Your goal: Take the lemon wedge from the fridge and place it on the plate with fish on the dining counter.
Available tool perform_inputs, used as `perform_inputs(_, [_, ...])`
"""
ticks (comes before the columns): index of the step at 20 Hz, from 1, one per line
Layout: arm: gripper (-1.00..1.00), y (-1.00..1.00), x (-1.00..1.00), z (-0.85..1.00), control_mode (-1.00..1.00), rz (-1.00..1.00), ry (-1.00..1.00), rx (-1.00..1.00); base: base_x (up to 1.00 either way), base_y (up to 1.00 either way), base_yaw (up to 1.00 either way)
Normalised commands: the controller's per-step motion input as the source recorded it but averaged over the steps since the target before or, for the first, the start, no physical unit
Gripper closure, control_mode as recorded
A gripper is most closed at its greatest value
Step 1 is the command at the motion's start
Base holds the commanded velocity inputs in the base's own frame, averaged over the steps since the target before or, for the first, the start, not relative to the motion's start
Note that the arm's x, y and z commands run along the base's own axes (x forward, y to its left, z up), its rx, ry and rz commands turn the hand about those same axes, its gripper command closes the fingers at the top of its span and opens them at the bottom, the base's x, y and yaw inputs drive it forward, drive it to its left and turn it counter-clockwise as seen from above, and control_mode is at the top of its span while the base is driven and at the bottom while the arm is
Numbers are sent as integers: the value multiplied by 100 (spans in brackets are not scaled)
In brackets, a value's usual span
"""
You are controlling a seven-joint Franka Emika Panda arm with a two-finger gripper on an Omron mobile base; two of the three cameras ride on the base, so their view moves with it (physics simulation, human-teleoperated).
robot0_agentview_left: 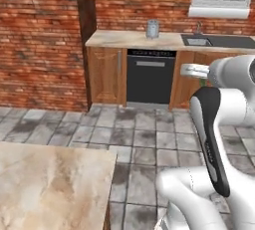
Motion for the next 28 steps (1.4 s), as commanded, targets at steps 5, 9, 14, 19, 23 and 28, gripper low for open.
perform_inputs(5, [100,0,0,0,100,0,0,0,75,-20,53])
perform_inputs(9, [100,0,0,0,100,0,0,0,0,0,92])
perform_inputs(14, [100,0,0,0,100,0,0,0,-4,0,95])
perform_inputs(19, [100,0,0,0,100,0,0,0,-19,17,90])
perform_inputs(23, [100,0,0,0,100,0,0,0,-21,79,75])
perform_inputs(28, [100,0,0,0,100,0,0,0,-5,100,61])
